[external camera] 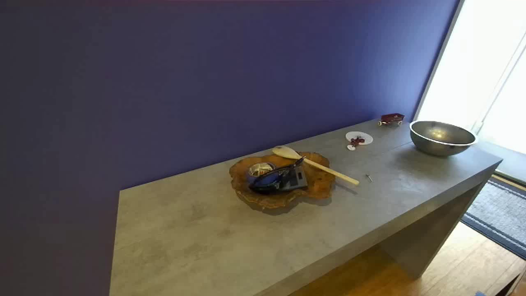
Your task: Pick up the red trolley and move it to the left side of the table, pick up the object from the kitchen counter and put it in th
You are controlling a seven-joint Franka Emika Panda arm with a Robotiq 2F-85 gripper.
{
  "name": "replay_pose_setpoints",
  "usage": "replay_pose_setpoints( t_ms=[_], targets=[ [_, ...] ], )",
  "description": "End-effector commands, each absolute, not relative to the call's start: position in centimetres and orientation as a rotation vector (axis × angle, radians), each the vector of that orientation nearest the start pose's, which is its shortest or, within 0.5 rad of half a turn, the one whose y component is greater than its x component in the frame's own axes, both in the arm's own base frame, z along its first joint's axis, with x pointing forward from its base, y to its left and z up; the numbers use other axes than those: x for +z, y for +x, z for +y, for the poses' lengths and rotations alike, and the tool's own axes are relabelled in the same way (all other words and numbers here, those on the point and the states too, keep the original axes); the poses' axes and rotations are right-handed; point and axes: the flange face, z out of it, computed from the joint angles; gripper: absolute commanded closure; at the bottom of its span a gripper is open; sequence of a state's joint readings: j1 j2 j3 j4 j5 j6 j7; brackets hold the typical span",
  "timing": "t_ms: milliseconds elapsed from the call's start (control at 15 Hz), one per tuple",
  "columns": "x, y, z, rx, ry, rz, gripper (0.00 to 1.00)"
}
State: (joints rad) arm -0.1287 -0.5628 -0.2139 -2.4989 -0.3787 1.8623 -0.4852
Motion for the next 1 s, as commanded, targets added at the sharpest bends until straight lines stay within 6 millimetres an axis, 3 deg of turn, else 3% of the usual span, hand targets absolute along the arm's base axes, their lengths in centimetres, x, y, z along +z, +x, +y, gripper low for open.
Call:
replay_pose_setpoints(
  t_ms=[0,733,933],
  targets=[
    [46.9,34.1,-15.6,0.276,-3.287,-0.503,0.00],
    [46.9,34.1,-15.6,0.276,-3.287,-0.503,0.00],
    [46.4,36.6,-14.8,0.244,-3.156,-0.361,0.00]
  ],
)
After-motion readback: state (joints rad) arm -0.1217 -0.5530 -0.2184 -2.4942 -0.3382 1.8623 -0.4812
